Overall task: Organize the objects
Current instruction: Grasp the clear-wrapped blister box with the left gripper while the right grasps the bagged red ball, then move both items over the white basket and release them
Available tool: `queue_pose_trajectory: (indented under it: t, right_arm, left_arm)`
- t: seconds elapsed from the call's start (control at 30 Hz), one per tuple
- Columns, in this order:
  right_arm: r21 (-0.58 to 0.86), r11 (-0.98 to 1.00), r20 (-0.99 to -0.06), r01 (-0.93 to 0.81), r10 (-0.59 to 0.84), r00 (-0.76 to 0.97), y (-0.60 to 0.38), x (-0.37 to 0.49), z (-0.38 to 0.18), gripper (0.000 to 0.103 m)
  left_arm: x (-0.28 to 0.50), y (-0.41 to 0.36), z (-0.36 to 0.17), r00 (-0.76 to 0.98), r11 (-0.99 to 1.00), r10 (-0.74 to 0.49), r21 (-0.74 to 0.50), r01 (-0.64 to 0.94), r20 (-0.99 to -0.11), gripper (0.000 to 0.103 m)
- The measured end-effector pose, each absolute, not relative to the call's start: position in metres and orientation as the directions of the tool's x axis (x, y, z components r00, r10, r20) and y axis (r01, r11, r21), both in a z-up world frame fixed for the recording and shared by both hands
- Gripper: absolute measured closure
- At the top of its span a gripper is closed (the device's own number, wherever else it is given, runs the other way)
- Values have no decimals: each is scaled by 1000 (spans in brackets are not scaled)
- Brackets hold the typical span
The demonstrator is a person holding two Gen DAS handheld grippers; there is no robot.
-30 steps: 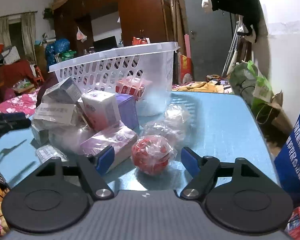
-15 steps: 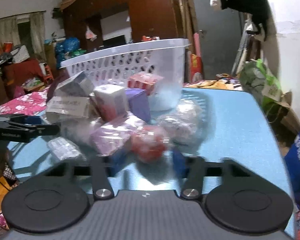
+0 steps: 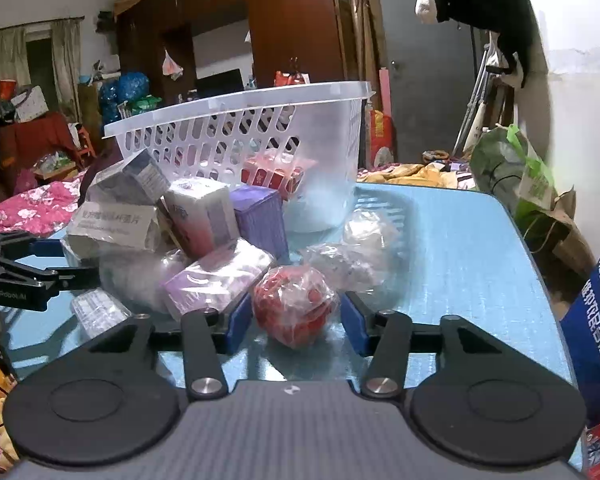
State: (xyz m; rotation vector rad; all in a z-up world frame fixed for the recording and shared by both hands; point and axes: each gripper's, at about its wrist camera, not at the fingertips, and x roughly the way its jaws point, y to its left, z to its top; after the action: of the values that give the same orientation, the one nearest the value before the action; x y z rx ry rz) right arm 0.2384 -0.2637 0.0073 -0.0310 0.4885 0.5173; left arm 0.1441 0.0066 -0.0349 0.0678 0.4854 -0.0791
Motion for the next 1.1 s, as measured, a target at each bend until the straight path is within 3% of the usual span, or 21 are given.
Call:
queue_pose_trajectory:
  t: [0.03,0.3,0.43,0.77,0.93,1.1]
  right_arm:
    - [93,871,-448,-482,469,761,-265,237,7,52]
    - [165,873,-382,-459,486,786,-282,216,4,53]
    - [194,869,-341,-455,494,800,-288,193,5,53]
    - [194,865,-338,-463,502,796,-285,198,9,53]
    - [130,847,-239,-516,532,813,-276,204,62,53]
    - [39,841,-196,-540,536,821,-244,249,126,53]
  left_arm:
    - [143,7,-35,887,995,-55,44,85,-459,35]
    - [117,21,-31,933,997,-74,-10,75,-352,35]
    - [110,26,-30,937,996,-90,-40,82,-338,35]
    - [108,36,-23,946,991,-121,-94,97,-302,35]
    - [123,37,23,955,986,-162,-64,151,-249,35]
    - [191,34,96,928,966,-256,-99,237,-272,35]
